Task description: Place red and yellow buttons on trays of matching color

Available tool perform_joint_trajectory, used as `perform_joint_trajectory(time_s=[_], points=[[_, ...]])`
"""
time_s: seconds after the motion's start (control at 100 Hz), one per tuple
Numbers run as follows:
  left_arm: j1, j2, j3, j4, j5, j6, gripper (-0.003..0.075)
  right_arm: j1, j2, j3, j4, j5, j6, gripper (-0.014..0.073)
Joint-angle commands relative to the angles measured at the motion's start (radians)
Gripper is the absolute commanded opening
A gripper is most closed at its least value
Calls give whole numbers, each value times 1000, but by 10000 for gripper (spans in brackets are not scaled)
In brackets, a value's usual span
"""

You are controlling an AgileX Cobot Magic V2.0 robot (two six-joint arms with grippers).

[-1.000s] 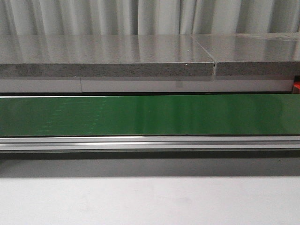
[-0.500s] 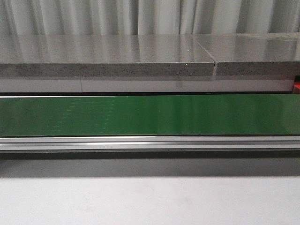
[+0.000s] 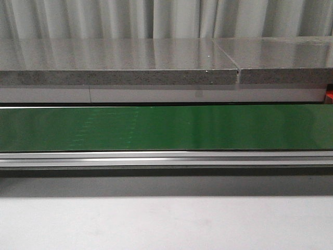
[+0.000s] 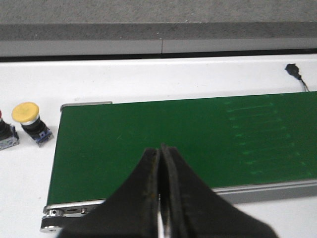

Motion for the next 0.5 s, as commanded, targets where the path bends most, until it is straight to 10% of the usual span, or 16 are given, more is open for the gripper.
perform_joint_trajectory(time_s=[0.0,0.22,0.49], points=[[37,90,-67,-7,-73,-56,-20,0,5,-23,-1,-67,-11,-67],[166,320,-177,-7,-63,-63,45,0,5,-23,-1,-67,-11,-67],[297,549,-295,-69,-34,-82,559,0,5,-23,-1,-67,-11,-67]])
